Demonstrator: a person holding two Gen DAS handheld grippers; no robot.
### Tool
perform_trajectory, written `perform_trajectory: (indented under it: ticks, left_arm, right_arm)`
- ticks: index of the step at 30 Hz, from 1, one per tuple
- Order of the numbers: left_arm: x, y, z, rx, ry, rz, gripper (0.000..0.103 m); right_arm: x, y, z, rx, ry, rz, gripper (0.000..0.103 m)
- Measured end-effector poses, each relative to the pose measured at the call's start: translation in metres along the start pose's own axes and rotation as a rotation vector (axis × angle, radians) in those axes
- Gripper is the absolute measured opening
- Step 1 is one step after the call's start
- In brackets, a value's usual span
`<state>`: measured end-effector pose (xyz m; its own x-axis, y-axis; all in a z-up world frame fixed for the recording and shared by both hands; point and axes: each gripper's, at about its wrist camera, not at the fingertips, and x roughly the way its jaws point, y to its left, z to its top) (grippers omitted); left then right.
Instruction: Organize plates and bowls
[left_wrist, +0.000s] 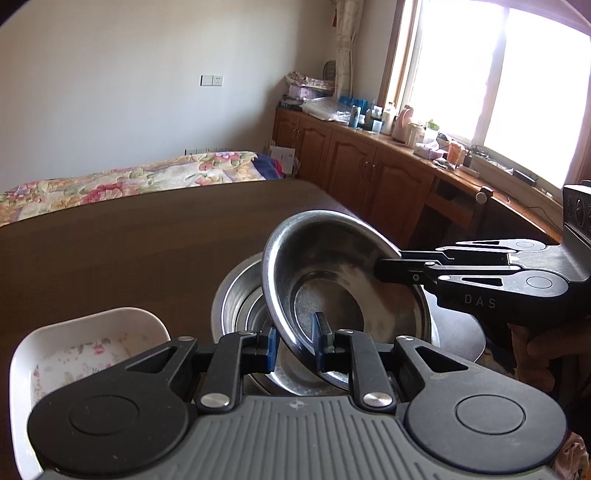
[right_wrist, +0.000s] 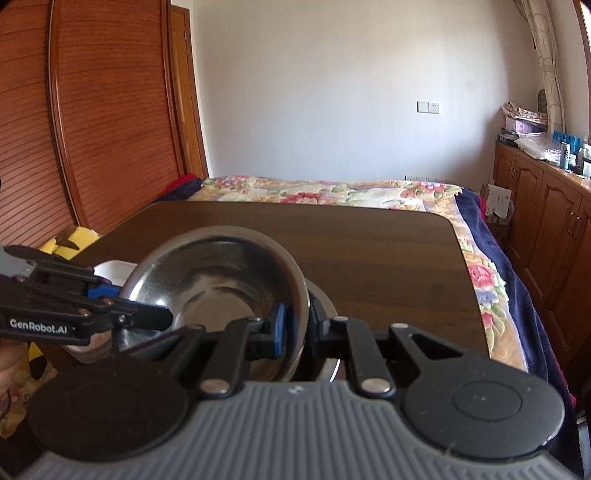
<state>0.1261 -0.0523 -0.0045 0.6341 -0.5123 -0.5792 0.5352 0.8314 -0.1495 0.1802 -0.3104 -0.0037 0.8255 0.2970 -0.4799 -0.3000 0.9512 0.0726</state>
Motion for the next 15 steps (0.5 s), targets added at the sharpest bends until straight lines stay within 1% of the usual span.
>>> perform_trajectory:
  ticks: [7, 15]
  left_arm:
    - [0.008, 0.001, -0.002, -0.003, 0.031, 0.005, 0.020]
    - [0.012, 0.002, -0.007, -0.008, 0.048, 0.015, 0.020]
  right_arm:
    - [0.004, 0.004, -0.002, -0.009, 0.028, -0.006, 0.017]
    - [0.010, 0.009, -0.002, -0.031, 0.041, -0.014, 0.017]
